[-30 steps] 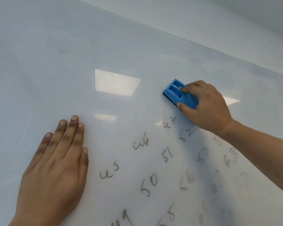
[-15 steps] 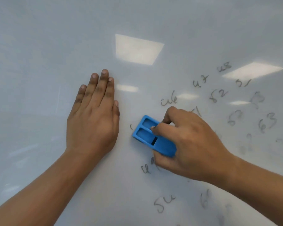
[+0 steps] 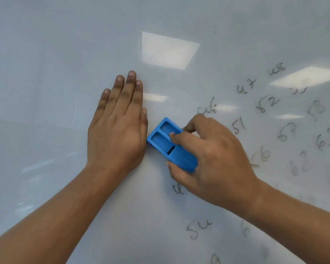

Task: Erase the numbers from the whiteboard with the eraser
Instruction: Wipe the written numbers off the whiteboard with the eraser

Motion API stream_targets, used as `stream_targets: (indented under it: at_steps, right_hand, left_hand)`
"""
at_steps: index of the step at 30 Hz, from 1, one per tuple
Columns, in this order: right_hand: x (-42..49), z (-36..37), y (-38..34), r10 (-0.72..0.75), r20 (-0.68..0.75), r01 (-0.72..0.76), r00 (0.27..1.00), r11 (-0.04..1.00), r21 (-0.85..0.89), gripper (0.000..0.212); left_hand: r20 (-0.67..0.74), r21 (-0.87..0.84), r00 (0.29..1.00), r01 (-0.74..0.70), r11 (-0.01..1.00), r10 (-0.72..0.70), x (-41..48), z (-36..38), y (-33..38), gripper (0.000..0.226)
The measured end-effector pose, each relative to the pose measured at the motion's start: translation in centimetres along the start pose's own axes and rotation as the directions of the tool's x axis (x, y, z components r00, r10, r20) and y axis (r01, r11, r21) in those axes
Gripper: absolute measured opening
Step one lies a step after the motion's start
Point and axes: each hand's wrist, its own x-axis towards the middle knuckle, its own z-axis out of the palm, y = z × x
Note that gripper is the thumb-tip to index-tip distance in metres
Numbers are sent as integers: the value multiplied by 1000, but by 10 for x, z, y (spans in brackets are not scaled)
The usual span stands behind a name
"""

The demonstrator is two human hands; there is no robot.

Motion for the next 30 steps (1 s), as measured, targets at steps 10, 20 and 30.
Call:
stream_targets:
  at_steps: [10, 20, 30]
  right_hand:
    - [16, -34, 73, 241, -124, -248, 963, 968, -46, 43]
    - [24, -56, 115, 344, -167, -360, 924, 930, -79, 42]
    - [10, -67, 143, 393, -198, -418, 898, 903, -101, 44]
  left_hand:
    - [19, -20, 1000, 7, 1000, -6, -1, 0, 0, 56]
    - [12, -41, 1000, 9, 999, -9, -2, -1, 1, 56]
    - [9, -66, 1000, 1, 998, -1, -3, 0, 0, 56]
